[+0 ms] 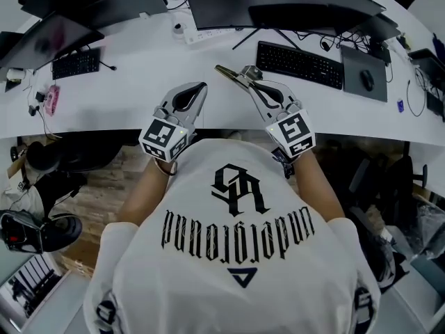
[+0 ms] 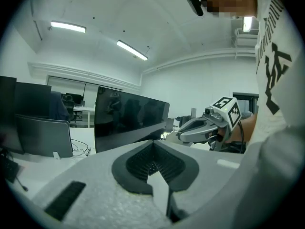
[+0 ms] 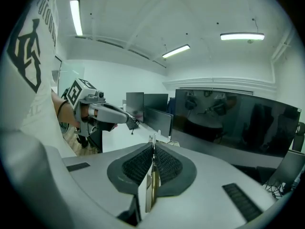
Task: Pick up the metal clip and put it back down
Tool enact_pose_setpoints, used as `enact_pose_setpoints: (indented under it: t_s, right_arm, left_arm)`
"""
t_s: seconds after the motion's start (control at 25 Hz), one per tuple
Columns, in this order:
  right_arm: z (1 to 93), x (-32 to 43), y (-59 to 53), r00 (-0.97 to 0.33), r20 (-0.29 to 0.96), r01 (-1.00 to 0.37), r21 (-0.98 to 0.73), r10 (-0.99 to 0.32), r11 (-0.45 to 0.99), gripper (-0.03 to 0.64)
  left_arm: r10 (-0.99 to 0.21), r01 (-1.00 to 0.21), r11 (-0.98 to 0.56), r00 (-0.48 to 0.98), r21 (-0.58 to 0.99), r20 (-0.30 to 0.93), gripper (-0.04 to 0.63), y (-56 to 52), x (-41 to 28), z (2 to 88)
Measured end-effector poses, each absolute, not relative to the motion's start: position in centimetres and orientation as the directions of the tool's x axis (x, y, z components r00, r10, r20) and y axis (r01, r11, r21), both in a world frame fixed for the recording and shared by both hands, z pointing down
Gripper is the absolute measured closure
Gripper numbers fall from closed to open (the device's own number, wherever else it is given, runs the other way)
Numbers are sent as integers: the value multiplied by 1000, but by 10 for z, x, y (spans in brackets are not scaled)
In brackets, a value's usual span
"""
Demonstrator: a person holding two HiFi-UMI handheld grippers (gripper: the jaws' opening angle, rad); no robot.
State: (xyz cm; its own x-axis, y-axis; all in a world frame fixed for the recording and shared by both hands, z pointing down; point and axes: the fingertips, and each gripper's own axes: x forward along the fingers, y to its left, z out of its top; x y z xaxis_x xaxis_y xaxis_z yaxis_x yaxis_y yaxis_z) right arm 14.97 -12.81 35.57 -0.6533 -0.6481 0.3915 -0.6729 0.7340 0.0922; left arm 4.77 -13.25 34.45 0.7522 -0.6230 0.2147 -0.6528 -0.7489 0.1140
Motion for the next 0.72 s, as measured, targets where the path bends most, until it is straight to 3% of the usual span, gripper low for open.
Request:
enact_pose_setpoints:
  t_s: [0.72]
  right_arm:
    - [353, 131, -133, -624, 404, -698, 98, -669, 710, 591]
  left_arm:
    - [-613, -647, -752, 756, 123, 228, 583, -133, 13, 345]
